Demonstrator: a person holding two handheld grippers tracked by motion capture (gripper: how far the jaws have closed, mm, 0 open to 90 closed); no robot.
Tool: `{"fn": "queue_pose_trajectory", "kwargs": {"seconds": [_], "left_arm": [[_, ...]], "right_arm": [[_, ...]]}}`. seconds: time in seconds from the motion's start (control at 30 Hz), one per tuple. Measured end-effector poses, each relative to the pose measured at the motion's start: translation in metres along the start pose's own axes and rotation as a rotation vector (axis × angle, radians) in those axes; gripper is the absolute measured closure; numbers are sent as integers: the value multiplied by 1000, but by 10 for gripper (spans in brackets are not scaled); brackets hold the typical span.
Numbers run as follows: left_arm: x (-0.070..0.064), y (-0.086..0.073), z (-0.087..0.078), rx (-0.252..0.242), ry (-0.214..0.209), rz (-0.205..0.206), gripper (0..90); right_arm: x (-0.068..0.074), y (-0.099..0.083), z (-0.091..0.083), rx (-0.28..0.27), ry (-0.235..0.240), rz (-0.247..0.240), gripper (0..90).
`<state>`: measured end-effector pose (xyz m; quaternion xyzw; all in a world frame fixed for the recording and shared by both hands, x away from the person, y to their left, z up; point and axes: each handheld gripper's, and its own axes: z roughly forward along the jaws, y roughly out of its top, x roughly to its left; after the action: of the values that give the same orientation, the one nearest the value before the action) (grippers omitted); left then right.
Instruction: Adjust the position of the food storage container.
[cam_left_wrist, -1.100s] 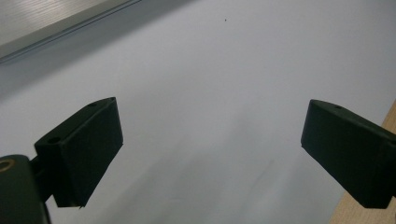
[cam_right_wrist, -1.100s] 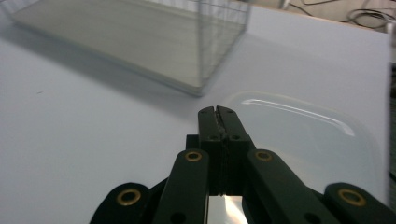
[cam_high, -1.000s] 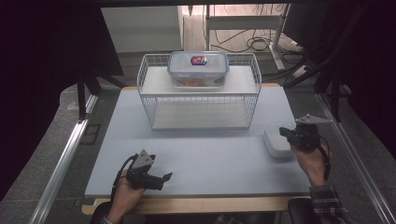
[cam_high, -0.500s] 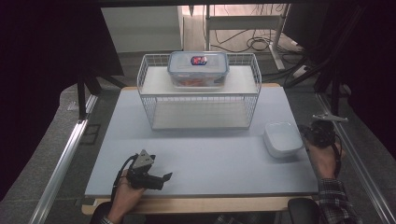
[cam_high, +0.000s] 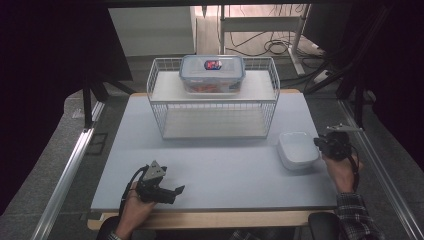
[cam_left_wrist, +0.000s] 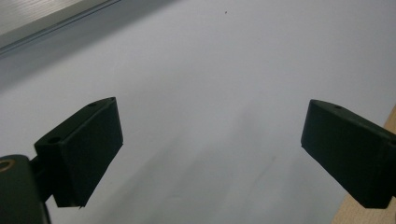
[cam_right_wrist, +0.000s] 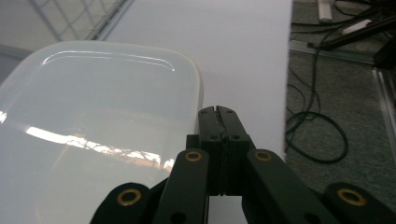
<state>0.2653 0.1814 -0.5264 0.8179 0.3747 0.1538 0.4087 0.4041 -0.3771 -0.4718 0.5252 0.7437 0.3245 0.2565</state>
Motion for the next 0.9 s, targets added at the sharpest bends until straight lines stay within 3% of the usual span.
{"fn": "queue_pose_trajectory", "kwargs": {"seconds": [0.5,0.63,0.67,0.73,0.77,0.9], "left_arm": [[-1,0,1,6,-1,2,51],[-1,0,1,6,-2,3,51],[-1,0,1,7,-2,4,51],[-1,0,1,7,-3,4,51],[-1,0,1,8,-4,4,51],[-1,0,1,12,-4,11,51]], "right_arm": [[52,4,5,19,164,-80,893],[72,4,7,31,222,-100,893],[83,5,7,35,250,-117,893],[89,5,8,36,264,-127,892],[101,6,9,36,289,-145,892],[116,7,11,40,326,-163,892]]}}
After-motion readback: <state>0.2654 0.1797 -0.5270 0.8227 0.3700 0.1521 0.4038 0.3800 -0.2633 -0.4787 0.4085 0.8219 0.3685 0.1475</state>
